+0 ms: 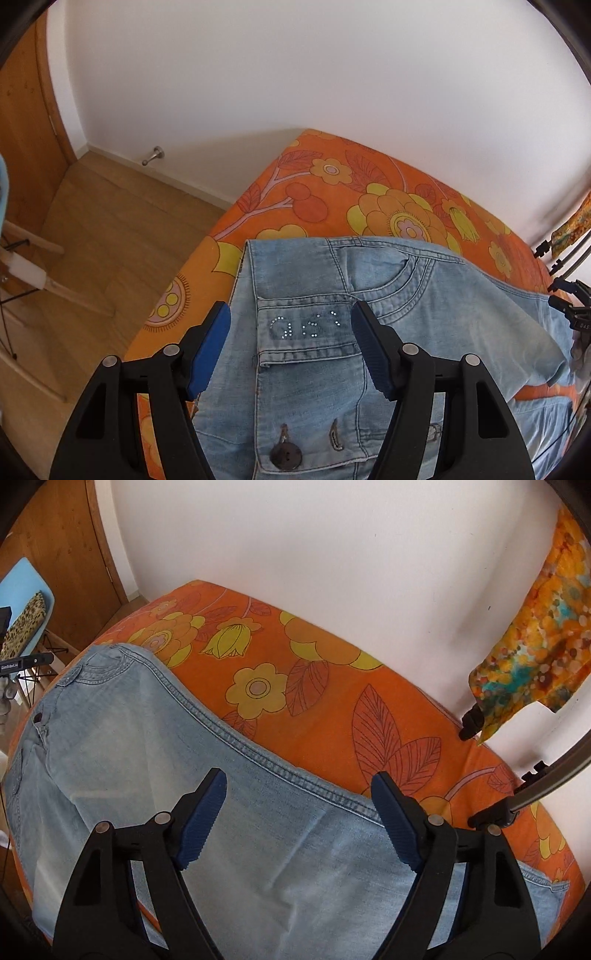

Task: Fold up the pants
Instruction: 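Move both tools down to the waistband of the nearer light-blue jeans, then close the right gripper on the jeans leg while the left gripper pinches the waistband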

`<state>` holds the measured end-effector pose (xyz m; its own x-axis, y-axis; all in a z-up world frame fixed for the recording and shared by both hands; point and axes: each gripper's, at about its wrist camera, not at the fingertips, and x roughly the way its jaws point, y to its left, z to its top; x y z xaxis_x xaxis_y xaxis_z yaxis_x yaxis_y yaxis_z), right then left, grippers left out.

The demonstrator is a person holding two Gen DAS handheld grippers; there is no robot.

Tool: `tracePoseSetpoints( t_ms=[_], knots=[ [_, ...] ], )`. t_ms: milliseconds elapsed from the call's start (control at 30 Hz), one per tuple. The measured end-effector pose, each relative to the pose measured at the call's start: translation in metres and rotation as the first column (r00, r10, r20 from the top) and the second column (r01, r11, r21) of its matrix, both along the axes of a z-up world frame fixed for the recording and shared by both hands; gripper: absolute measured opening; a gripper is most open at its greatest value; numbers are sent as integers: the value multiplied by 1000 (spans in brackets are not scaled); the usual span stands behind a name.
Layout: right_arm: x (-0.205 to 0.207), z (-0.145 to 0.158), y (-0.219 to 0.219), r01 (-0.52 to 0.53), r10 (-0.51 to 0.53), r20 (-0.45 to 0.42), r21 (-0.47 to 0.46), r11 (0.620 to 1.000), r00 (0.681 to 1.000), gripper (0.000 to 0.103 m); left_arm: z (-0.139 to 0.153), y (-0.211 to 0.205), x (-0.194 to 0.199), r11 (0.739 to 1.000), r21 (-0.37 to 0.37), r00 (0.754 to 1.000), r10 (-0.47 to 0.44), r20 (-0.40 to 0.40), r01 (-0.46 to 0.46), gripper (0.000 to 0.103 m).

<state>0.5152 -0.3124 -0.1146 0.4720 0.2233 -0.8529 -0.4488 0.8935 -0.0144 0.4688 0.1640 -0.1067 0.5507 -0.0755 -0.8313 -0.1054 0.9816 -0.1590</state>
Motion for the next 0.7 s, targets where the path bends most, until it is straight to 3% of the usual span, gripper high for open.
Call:
tracePoseSetpoints(
  t_ms=[333,533,700],
  knots=[
    [18,-33,17,-124,124,-65,6,992,990,83,-24,-3,27,1000,10,999,-25,-34,25,68],
    [23,-46,23,-161,159,-101,-12,987,982,84,-41,4,41,999,-32,998,6,-57,-8,70],
    [22,-49,27,-174,171,-89,-20,985,981,86,-50,5,47,1000,-18,998,10,-67,-11,72]
  ],
)
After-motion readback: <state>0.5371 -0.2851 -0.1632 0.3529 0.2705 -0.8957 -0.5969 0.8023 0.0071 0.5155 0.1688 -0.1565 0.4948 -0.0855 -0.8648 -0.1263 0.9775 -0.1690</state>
